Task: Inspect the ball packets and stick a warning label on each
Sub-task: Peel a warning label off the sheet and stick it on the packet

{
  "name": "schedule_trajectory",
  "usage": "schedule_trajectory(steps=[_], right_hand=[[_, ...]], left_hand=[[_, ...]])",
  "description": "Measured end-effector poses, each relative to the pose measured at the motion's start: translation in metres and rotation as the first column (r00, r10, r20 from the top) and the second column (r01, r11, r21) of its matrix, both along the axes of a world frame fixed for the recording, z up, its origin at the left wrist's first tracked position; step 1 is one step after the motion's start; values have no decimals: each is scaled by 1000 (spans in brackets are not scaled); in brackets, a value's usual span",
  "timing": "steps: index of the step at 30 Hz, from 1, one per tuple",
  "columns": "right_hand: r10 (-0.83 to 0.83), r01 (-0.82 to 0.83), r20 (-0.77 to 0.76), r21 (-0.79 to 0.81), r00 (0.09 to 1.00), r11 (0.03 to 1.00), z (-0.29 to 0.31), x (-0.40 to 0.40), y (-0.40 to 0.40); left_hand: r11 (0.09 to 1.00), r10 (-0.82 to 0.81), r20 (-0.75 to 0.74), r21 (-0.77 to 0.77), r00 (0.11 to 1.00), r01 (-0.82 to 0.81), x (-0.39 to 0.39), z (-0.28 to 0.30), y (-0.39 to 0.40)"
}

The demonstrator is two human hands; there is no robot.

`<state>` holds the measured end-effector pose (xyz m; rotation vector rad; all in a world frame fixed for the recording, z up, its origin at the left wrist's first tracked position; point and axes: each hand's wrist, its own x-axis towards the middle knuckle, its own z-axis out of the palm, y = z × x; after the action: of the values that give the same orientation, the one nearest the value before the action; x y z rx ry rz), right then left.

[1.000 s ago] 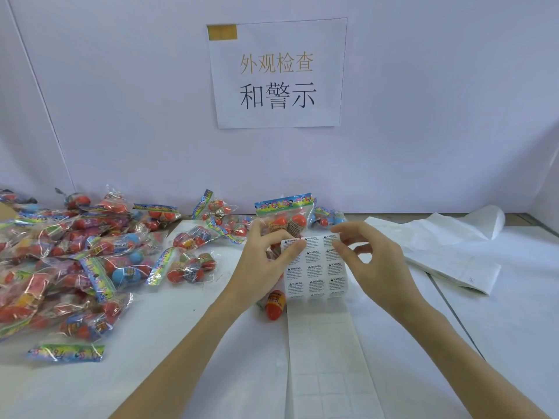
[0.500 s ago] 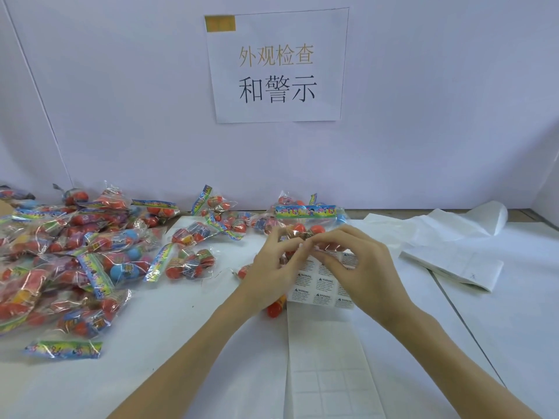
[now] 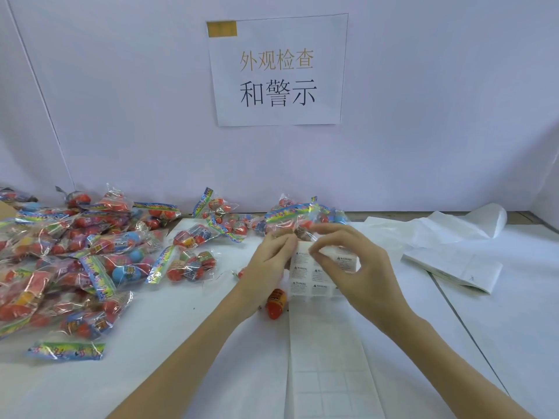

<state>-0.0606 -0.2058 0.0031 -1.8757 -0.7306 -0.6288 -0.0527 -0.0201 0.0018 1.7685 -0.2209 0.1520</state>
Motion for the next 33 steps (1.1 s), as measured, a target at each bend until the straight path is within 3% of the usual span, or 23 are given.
schedule_trajectory(steps=[3, 7, 13, 16, 21, 33], right_hand=[[65, -3, -176, 331, 982, 944, 9, 1, 1], [57, 106, -286, 525, 956, 845, 17, 6, -11], [98, 90, -313, 535, 945, 840, 18, 7, -11], [140, 32, -302, 502, 943, 864, 19, 4, -9], [164, -22, -307, 418, 938, 908, 17, 2, -1], [50, 52, -325, 299, 945, 953, 6, 5, 1]], left_hand=[[990, 128, 143, -80, 981, -117, -1, 5, 0], [969, 242, 287, -121, 927, -216, 2, 13, 16], [952, 77, 257, -306, 963, 6, 1, 15, 19], [963, -7, 287, -258, 958, 84, -1, 16, 16], [979, -30, 266, -189, 963, 82, 0, 9, 7], [976, -137, 213, -138, 967, 168, -1, 5, 2]])
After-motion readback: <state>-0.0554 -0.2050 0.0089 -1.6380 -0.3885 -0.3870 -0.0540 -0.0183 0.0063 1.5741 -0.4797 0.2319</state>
